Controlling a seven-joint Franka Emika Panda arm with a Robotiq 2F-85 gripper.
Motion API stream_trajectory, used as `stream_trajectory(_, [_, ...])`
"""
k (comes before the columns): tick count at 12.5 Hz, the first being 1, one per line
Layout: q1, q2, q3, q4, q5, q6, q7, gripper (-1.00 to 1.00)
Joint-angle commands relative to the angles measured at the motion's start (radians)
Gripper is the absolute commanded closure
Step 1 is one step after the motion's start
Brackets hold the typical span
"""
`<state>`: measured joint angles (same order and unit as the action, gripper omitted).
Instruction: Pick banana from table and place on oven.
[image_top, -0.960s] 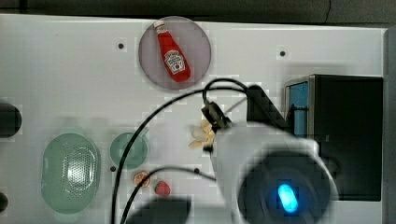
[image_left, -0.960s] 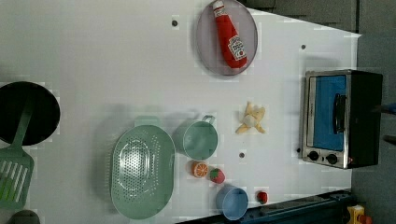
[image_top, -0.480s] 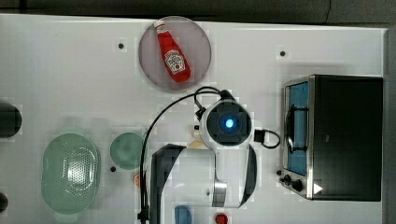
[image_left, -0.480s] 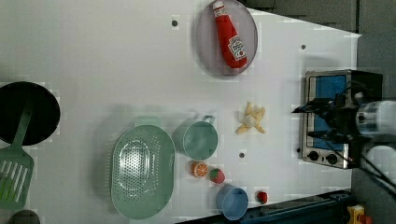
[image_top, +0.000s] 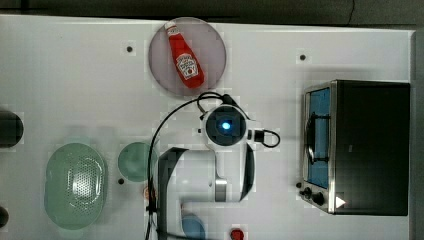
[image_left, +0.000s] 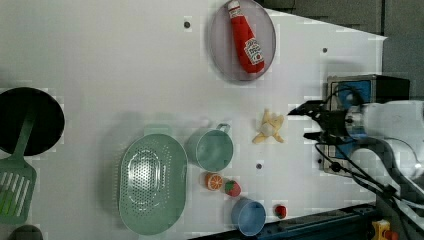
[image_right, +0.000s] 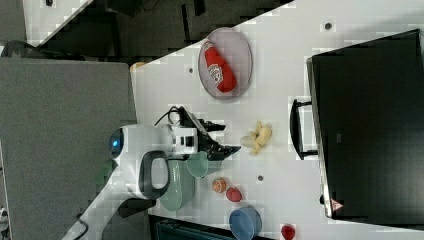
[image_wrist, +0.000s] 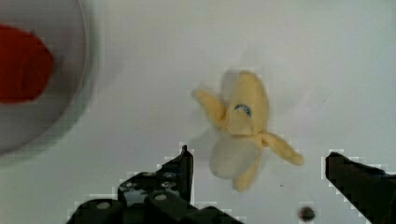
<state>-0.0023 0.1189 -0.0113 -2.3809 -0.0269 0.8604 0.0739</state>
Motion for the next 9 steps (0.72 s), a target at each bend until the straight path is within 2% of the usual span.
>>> stream_trajectory(1, [-0.006, 0.078, 0.015, 0.001, 0.002, 0.055, 0.013, -1.0])
stream_trajectory(6, [-0.006, 0.171, 0.028, -0.041, 0.002, 0.18, 0.014, -1.0])
stream_trajectory(7, [-0.006, 0.184, 0.03, -0.048, 0.002, 0.203, 0.014, -0.92])
stream_trajectory(9, [-0.006, 0.204, 0.031, -0.05, 0.002, 0.258, 0.014, -0.43])
